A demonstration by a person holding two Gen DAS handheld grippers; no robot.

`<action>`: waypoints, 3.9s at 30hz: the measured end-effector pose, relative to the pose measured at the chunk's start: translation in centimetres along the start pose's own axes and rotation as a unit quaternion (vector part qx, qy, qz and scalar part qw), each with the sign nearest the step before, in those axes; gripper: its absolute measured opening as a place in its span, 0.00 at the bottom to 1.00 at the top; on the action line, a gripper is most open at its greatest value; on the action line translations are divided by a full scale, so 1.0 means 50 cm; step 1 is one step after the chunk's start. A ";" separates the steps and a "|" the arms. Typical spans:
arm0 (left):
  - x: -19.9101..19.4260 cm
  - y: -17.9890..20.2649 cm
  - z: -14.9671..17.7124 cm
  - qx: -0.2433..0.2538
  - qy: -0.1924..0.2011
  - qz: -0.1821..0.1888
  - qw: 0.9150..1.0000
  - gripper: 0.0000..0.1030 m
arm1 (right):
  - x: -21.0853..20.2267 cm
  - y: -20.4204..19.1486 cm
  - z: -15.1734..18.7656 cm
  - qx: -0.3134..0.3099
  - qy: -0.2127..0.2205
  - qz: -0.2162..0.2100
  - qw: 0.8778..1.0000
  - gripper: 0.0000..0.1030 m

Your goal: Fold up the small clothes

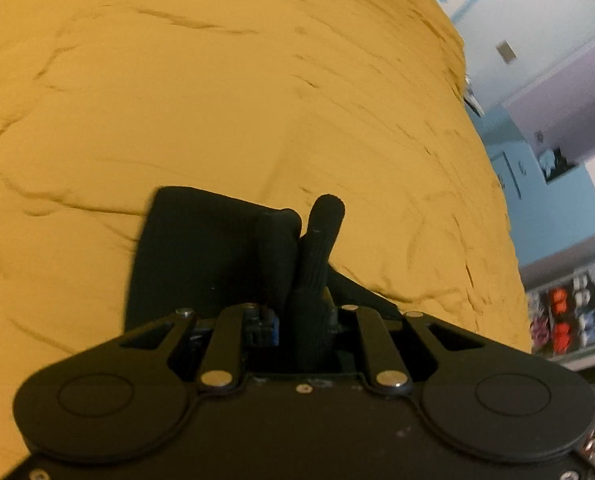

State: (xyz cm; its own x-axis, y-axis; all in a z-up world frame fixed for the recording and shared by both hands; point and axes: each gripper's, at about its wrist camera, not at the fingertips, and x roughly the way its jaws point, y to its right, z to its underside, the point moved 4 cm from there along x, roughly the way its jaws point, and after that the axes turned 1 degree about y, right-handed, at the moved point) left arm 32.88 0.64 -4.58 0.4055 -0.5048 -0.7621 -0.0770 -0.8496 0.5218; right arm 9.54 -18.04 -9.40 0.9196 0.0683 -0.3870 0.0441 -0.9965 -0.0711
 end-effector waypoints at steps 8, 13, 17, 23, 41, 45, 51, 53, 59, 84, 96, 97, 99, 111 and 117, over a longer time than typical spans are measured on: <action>0.096 0.117 0.050 0.031 -0.030 0.010 0.999 0.13 | -0.023 0.126 0.049 0.080 -0.005 0.027 0.996 0.03; 0.145 0.193 0.070 0.052 -0.043 0.016 0.998 0.13 | -0.039 0.198 0.067 0.121 0.000 0.057 0.991 0.03; 0.184 0.233 0.090 0.076 -0.054 0.007 0.996 0.13 | -0.052 0.256 0.084 0.152 -0.004 0.073 0.986 0.03; 0.246 0.274 0.119 0.092 -0.067 -0.021 0.993 0.13 | -0.042 0.308 0.125 0.196 -0.026 0.081 0.977 0.04; 0.313 0.313 0.150 0.108 -0.078 -0.056 0.990 0.16 | -0.036 0.330 0.163 0.241 -0.039 0.086 0.966 0.06; 0.330 0.317 0.156 0.114 -0.075 -0.062 0.989 0.21 | -0.036 0.343 0.170 0.257 -0.041 0.090 0.961 0.11; 0.343 0.342 0.156 0.125 -0.055 -0.058 0.989 0.40 | -0.039 0.359 0.179 0.255 -0.054 0.113 0.959 0.21; 0.320 0.357 0.142 0.123 -0.038 -0.032 0.991 0.40 | -0.051 0.366 0.180 0.264 -0.049 0.123 0.955 0.21; 0.153 0.339 0.093 0.118 0.015 0.046 0.992 0.40 | -0.091 0.368 0.176 0.250 -0.048 0.141 0.957 0.21; -0.133 -0.164 0.465 -0.065 -0.055 0.164 0.983 0.42 | 0.374 0.529 -0.031 0.260 -0.164 -0.038 0.951 0.47; -0.085 -0.190 0.474 -0.139 -0.082 0.224 0.961 0.29 | 0.386 0.512 -0.032 0.226 -0.158 -0.034 0.961 0.21; -0.090 -0.188 0.469 -0.131 -0.079 0.226 0.962 0.15 | 0.382 0.510 -0.042 0.220 -0.152 -0.033 0.963 0.20; -0.096 -0.184 0.464 -0.122 -0.073 0.225 0.964 0.13 | 0.370 0.517 -0.055 0.222 -0.130 -0.035 0.966 0.16; -0.084 -0.201 0.494 -0.114 -0.091 0.219 0.965 0.27 | 0.269 0.587 0.019 0.305 -0.115 -0.074 0.942 0.39; -0.084 -0.193 0.495 -0.126 -0.090 0.233 0.960 0.39 | -0.005 0.547 0.077 0.299 -0.102 -0.079 0.945 0.47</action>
State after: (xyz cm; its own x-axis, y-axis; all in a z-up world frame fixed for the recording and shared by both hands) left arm 9.39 7.18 -15.90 0.2152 -0.8583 -0.4658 0.0193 -0.4732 0.8807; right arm 9.03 -45.12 -14.78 0.8225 0.2835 -0.4930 -0.1096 -0.7716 -0.6266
